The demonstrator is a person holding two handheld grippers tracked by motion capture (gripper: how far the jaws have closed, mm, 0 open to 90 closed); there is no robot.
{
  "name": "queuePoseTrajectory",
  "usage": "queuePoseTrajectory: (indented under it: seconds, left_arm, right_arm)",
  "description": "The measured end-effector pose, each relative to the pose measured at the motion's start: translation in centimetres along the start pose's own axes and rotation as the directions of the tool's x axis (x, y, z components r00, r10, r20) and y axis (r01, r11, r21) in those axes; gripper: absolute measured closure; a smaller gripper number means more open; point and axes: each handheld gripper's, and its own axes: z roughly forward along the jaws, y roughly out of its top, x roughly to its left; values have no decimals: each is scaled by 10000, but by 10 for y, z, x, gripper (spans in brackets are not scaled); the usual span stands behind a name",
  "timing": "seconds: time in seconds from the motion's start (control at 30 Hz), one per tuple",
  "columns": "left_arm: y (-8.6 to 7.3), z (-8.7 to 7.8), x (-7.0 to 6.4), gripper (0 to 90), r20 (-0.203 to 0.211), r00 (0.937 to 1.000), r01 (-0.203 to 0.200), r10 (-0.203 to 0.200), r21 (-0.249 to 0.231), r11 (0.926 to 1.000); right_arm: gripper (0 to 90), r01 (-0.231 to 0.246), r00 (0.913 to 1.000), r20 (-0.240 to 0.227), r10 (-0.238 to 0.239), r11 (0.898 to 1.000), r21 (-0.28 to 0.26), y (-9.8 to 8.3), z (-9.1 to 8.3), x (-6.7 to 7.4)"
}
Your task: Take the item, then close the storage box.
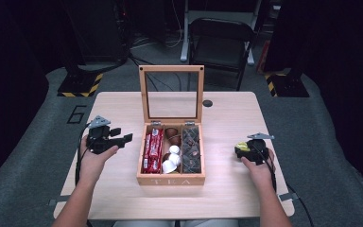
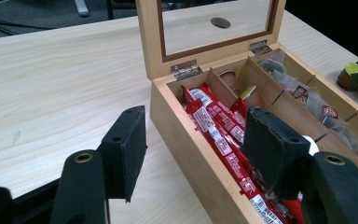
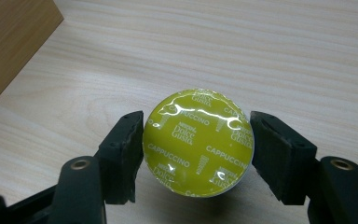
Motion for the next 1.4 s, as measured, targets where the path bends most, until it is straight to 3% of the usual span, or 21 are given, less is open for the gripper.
queuePoseTrajectory:
  seconds: [0.47, 0.67, 0.83, 1.03, 1.1, 1.2, 1.4]
  left_arm:
    - [0, 0, 0, 396, -7, 10000, 5, -5, -2, 10000]
    - [0, -2, 1, 396, -11, 10000, 15, -15, -31, 10000]
    - [0, -1, 0, 396, -10, 10000, -18, 18, -43, 10000]
    - [0, -1, 0, 396, -11, 10000, -3, 3, -20, 10000]
    - [0, 0, 0, 396, -17, 10000, 3, -3, -29, 10000]
    - [0, 0, 0, 396, 22, 10000, -44, 44, 2, 10000]
    - [2, -3, 0, 396, 24, 10000, -30, 30, -119, 9999]
  right_arm:
    - [321, 120, 9998, 191, -115, 9995, -277, 4, -6, 4]
    - [329, 96, 9998, 188, -81, 9966, -818, 9, -16, 6]
    - [335, 246, 9996, -112, -259, 9940, -1068, 16, -24, 13]
    - [340, 485, 9970, -548, -539, 9942, -956, 26, -26, 22]
    - [346, 343, 9958, -813, -419, 9951, -924, 30, -28, 25]
    - [352, 314, 9924, -1149, -435, 9939, -1053, 40, -33, 28]
    - [343, 701, 9876, -1301, -876, 9886, -1331, 66, -41, 40]
